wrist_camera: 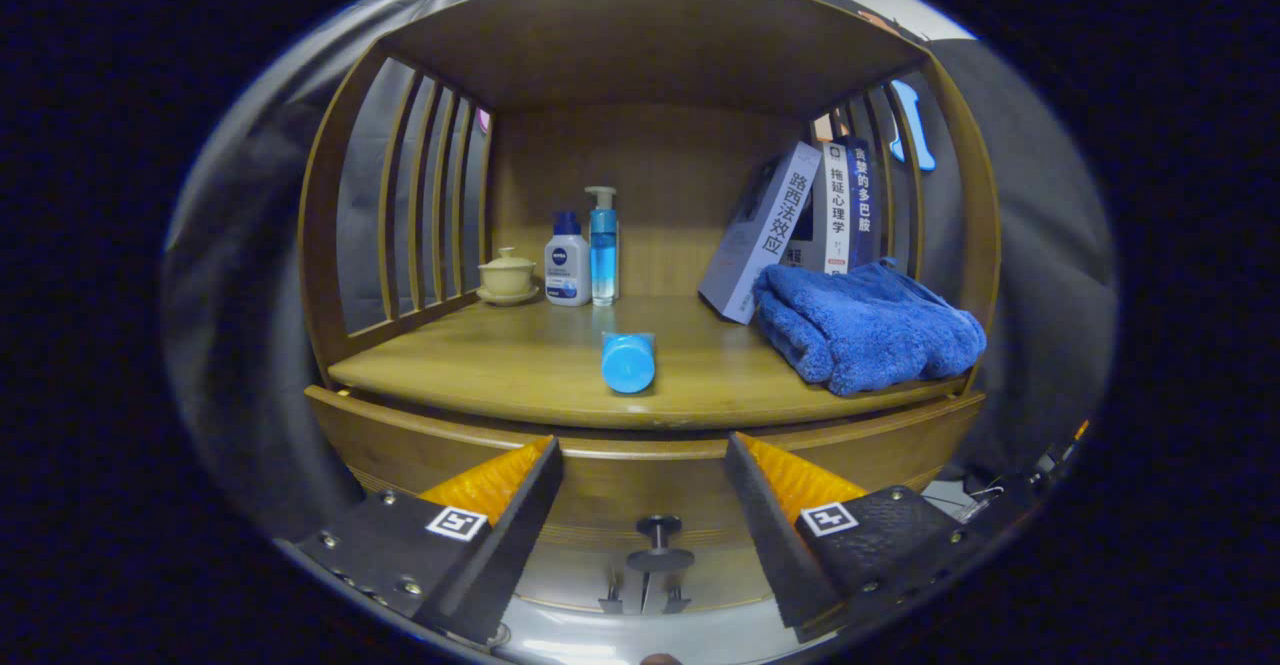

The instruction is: Pull open the drawer, take out the items inside it, and place them on the countertop above the cabinet.

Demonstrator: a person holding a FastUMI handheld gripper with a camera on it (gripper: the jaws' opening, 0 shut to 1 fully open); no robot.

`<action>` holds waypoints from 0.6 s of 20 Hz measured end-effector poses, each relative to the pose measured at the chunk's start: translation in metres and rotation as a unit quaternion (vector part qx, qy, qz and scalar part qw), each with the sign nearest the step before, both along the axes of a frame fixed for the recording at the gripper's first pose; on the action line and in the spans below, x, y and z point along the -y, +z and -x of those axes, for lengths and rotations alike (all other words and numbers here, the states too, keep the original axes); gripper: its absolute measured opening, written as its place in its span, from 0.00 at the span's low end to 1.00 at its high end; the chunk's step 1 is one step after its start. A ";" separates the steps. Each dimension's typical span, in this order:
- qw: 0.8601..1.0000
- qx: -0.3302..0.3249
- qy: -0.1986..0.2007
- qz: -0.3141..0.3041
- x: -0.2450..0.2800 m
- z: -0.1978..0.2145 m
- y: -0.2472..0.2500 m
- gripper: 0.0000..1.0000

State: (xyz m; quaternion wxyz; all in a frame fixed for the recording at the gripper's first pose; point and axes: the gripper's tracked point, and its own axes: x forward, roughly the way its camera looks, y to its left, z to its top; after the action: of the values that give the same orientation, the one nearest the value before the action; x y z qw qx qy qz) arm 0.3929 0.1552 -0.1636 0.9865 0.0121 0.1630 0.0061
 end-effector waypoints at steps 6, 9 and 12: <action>1.000 0.005 -0.006 0.001 -0.001 -0.012 -0.001 0.98; 1.000 0.009 -0.006 -0.005 -0.001 -0.011 0.000 0.98; 1.000 0.016 -0.004 -0.002 -0.001 -0.009 0.000 0.98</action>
State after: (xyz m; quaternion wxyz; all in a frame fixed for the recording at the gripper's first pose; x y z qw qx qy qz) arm 0.4024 0.1563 -0.1632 0.9890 0.0144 0.1469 0.0028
